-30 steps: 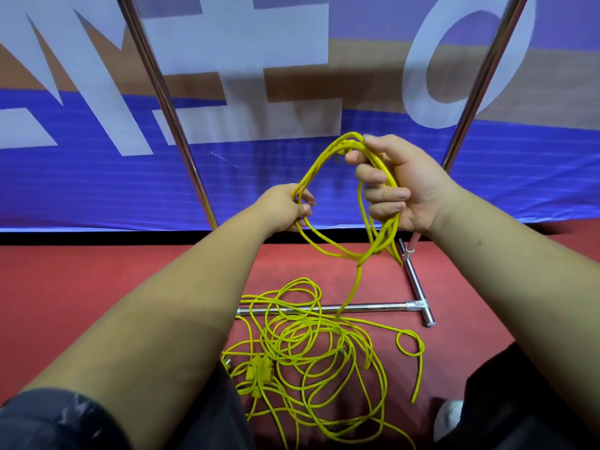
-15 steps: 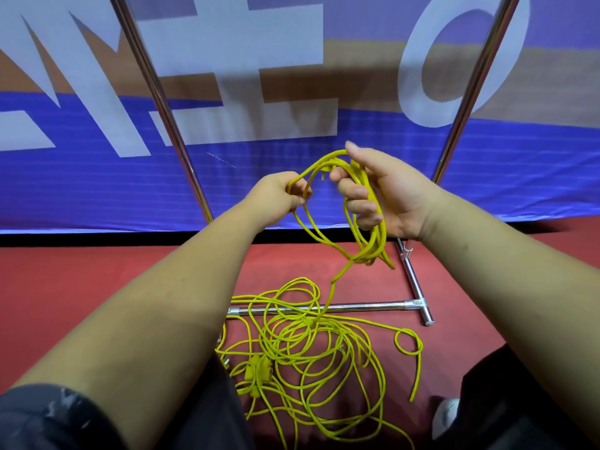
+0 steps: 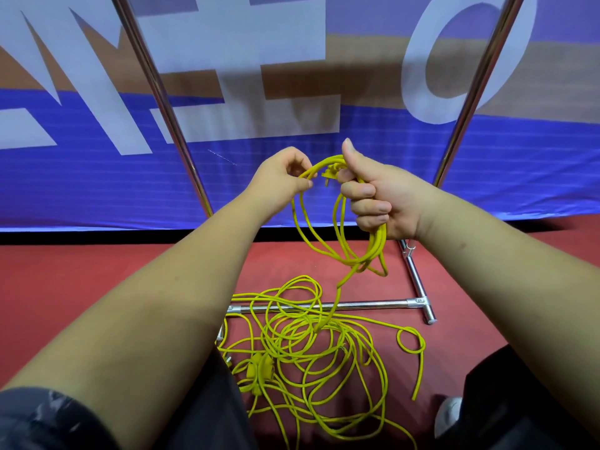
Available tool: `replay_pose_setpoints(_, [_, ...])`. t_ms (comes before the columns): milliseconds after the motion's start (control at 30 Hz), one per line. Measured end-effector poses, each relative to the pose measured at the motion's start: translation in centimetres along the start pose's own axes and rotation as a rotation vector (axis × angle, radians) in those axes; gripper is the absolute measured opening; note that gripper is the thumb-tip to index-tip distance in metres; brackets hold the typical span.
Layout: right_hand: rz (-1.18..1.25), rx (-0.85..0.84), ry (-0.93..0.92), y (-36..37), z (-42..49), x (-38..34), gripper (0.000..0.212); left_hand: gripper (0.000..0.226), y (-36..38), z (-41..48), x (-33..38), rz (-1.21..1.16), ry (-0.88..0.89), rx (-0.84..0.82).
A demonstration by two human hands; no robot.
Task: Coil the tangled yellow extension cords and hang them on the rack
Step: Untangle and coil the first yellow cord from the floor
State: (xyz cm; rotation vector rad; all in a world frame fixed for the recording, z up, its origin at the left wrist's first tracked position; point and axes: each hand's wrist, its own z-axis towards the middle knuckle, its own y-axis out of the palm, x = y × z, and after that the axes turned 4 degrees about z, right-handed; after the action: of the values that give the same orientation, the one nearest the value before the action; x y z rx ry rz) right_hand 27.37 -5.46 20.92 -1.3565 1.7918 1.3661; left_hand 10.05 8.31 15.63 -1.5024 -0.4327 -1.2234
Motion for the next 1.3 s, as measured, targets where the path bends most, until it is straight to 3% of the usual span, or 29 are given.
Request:
replay_pose_setpoints(233, [0.055,0.016,0.058,-0.1,0.2,0.0,0.068,0.022,-0.3,-0.5,0.3,-0.063,-0.020,-0.013])
replay_pose_setpoints(333, [0.035,0.025,0.027,-0.4,0.5,0.2,0.059,0.023,-0.5,-0.4,0.7,-0.152,-0.046,0.013])
replay_pose_setpoints(600, [0.028,0.016,-0.095,-0.6,1.0,0.5,0.025,0.019,-0.3,-0.7,0.6,-0.076,-0.063,-0.010])
replay_pose_setpoints(733, [0.044,0.104,-0.143,-1.0,1.4,0.6,0.021,0.031,0.7,-0.6,-0.3,0.192,-0.304,-0.016])
replay_pose_setpoints(833, [0.076,0.164,-0.163,-1.3,1.7,0.5,0.022,0.018,1.7,-2.5,-1.1,0.460,-0.500,-0.356])
replay_pose_setpoints(967, [0.169,0.159,-0.176,-1.9,1.5,-0.2,0.023,0.059,4.9,-5.4,-3.2,0.603,-0.298,-1.008])
replay_pose_setpoints(1033, [0.212,0.140,-0.174,-2.1,1.1,-0.7,0.024,0.069,6.6,-6.2,-3.9,0.633,-0.206,-1.220])
replay_pose_setpoints(1167, [0.301,0.084,-0.187,-2.9,0.3,-2.0,0.025,0.055,9.6,-8.0,-4.9,0.631,-0.122,-1.411])
replay_pose_setpoints(1300, [0.369,0.073,-0.203,-4.0,-0.2,-2.7,0.023,0.039,11.3,-9.5,-6.5,0.672,-0.162,-1.444])
